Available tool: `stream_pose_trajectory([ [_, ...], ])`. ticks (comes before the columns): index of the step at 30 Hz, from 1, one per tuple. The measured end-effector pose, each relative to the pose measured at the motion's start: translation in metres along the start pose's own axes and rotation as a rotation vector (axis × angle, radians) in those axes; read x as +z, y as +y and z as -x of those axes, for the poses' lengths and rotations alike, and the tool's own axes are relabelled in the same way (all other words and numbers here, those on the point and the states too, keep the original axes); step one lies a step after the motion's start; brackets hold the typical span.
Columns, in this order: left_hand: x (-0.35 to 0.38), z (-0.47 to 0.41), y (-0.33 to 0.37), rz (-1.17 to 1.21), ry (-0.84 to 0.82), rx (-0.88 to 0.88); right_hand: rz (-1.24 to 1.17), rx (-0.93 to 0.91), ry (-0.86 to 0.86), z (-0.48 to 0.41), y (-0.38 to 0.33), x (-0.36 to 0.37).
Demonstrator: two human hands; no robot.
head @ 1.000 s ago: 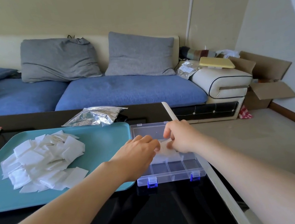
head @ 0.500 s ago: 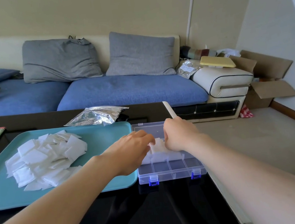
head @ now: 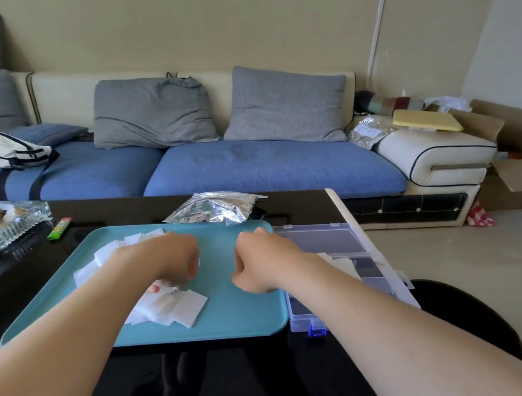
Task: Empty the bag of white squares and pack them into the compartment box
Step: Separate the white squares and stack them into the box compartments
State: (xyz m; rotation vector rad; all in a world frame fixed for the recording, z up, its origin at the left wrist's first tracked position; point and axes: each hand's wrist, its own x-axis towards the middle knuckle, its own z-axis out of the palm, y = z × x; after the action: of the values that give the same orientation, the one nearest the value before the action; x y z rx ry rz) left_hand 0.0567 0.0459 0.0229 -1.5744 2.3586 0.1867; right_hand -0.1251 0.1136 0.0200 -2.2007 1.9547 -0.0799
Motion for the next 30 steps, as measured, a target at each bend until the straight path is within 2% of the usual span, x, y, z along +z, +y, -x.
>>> stream_pose_trajectory([
  [3, 0.003, 0.003, -0.004, 0.062, -0.134, 0.004, -0.037, -0.035, -0.099, -0.015, -0.018, 0.016],
  [10, 0.005, -0.001, -0.009, 0.133, -0.174, 0.029, -0.129, -0.139, -0.214, -0.035, -0.045, 0.04],
  [16, 0.005, -0.006, -0.012, 0.101, -0.202, -0.015, -0.238, -0.097, -0.105, -0.046, -0.054, 0.069],
  [24, 0.003, 0.0, -0.012, 0.142, -0.215, -0.063, -0.25, -0.068, -0.138, -0.047, -0.046, 0.059],
  [30, 0.003, 0.006, -0.004, 0.053, -0.194, -0.079, -0.247, -0.045, -0.197, -0.043, -0.029, 0.044],
])
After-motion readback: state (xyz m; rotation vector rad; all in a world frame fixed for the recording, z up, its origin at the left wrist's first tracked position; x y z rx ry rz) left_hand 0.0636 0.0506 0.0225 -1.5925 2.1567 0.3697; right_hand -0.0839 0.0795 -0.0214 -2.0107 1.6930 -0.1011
